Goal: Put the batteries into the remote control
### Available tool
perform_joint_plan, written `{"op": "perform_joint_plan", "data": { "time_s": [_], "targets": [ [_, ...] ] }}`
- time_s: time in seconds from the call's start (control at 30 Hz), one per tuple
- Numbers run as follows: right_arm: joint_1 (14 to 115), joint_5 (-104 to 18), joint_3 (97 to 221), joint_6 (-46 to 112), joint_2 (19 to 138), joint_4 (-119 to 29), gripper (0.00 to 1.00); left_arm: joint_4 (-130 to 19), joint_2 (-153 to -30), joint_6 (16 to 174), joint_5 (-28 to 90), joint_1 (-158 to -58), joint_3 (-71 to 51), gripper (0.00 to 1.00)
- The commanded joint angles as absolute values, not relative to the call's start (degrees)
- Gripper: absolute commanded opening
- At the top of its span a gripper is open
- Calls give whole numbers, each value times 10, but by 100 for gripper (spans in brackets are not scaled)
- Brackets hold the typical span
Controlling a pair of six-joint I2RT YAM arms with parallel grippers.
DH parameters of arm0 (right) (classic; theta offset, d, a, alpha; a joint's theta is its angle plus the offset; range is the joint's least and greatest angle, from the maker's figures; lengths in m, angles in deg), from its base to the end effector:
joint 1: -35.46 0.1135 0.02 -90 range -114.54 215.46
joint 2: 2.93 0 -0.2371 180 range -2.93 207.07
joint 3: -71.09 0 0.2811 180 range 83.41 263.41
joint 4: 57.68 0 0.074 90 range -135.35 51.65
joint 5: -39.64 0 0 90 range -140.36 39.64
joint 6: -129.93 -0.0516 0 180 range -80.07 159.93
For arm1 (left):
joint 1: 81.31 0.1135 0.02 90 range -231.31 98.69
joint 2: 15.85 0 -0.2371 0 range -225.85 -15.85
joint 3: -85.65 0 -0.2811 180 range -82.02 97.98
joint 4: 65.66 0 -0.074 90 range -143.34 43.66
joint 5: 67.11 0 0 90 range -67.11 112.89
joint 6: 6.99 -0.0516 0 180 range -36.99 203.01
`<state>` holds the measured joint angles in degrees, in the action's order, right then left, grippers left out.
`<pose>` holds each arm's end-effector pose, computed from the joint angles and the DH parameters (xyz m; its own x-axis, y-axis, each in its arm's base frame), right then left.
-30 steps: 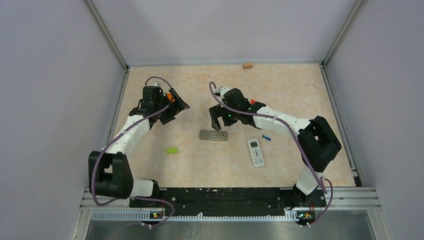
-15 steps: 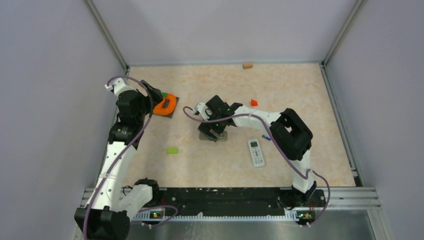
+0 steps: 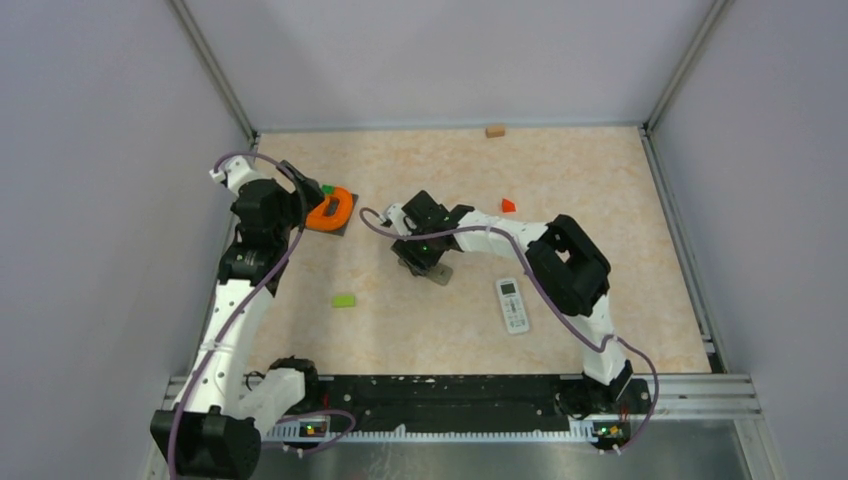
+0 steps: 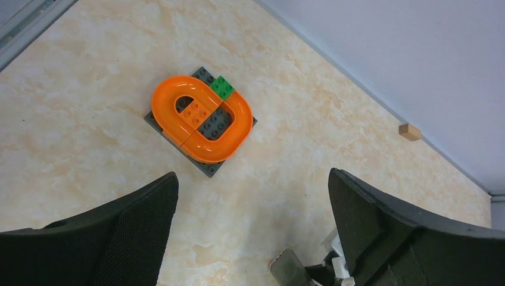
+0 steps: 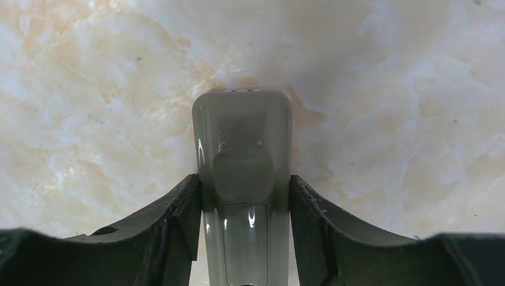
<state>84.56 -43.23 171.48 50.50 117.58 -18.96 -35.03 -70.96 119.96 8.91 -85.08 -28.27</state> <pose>0.3023 0.3588 0.1139 -0.4055 -0.7461 -0.5281 -0.8814 0.4723 0.0095 0.2774 -0.0058 0.3197 -0.1702 -0.5734 -0.8014 -0.3322 0.7991 -0.5011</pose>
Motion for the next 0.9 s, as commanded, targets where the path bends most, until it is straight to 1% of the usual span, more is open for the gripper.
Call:
{"op": "perform_joint_plan", "data": {
  "time_s": [0.0,0.1,0.2,0.33,0.4,0.5,0.57,0.67,0.77,0.87],
  "targets": [
    [805,-474,1739,411,1185,-258,37,-358,-712,1200,94,-847,-284,99],
    [773,-494,1753,330,1188,-294,37,-359,-717,1201,98,-847,-282,99],
    [758,-528,1787,271,1216,-307,37,-359,-721,1202,97,-847,-279,99],
    [758,-585,1853,229,1276,-277,37,-358,-726,1201,96,-847,-274,99],
    [758,-621,1876,203,1291,-257,38,-356,-728,1201,96,-846,-270,99],
    [758,-652,1906,181,1306,-228,52,-359,-731,1195,115,-846,-269,99],
    [758,-651,1913,179,1305,-218,67,-367,-736,1185,141,-846,-267,99],
    [757,-629,1901,188,1279,-222,81,-361,-754,1172,162,-845,-253,99],
    [756,-601,1893,199,1236,-217,87,-342,-774,1166,182,-839,-235,99],
    [755,-598,1842,199,1159,-192,88,-352,-776,1159,243,-833,-238,99]
  ]
}}
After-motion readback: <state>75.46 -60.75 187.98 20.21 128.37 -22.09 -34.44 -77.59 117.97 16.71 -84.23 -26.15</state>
